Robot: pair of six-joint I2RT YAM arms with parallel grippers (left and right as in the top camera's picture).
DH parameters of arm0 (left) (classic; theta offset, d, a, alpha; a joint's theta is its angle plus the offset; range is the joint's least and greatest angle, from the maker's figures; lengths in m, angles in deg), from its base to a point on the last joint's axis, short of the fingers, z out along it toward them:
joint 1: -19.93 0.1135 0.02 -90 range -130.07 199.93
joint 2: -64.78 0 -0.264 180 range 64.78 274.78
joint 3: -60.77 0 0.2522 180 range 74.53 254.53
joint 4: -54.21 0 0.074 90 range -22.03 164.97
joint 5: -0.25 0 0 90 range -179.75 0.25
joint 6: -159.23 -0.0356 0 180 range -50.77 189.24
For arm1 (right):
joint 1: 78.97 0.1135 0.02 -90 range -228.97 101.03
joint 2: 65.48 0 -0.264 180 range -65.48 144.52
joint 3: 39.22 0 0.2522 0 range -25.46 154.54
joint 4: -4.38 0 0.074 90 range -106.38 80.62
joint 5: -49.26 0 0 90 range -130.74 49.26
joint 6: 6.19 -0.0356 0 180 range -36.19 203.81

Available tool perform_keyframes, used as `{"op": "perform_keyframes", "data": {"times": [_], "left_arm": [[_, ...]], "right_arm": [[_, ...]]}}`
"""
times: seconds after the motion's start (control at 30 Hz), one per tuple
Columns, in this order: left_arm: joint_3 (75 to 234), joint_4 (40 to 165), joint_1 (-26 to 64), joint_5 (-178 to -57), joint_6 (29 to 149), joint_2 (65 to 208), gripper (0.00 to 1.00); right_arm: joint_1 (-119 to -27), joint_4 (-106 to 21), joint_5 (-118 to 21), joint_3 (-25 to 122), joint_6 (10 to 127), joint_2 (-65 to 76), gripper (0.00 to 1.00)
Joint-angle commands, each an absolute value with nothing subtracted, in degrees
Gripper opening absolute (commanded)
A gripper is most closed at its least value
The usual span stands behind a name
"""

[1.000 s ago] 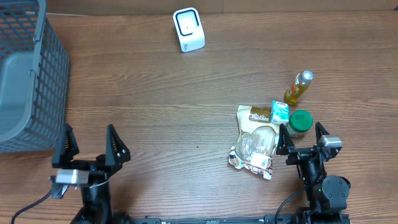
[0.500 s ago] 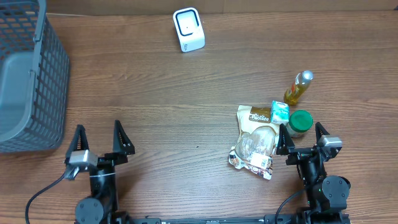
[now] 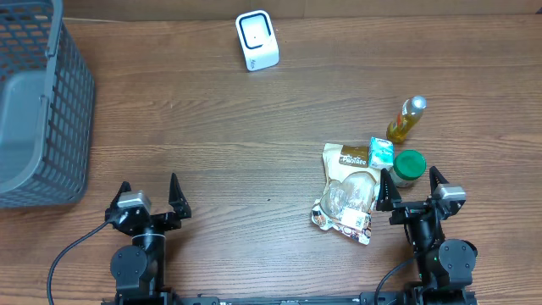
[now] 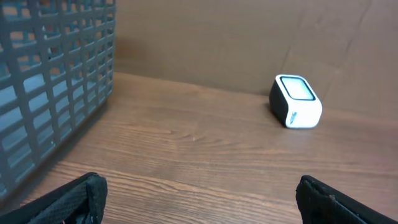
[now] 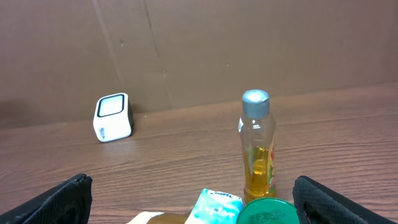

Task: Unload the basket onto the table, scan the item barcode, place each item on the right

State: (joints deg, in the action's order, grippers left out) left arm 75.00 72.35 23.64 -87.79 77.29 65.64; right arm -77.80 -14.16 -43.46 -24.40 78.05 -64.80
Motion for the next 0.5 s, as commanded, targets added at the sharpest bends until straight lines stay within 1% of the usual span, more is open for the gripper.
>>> {"op": "perform_keyframes", "data": {"times": [0.0, 0.47], "left_arm": [[74.82, 72.44, 22.83, -90.02, 69.55, 64.96, 0.99], [74.82, 72.42, 22.52, -89.54, 68.33, 64.98, 1.00]], "right_arm": [[-77.93, -14.03, -43.15, -25.01, 77.83, -65.32, 1.00], [-77.91, -14.03, -43.15, -25.01, 77.83, -65.32, 1.00]]}}
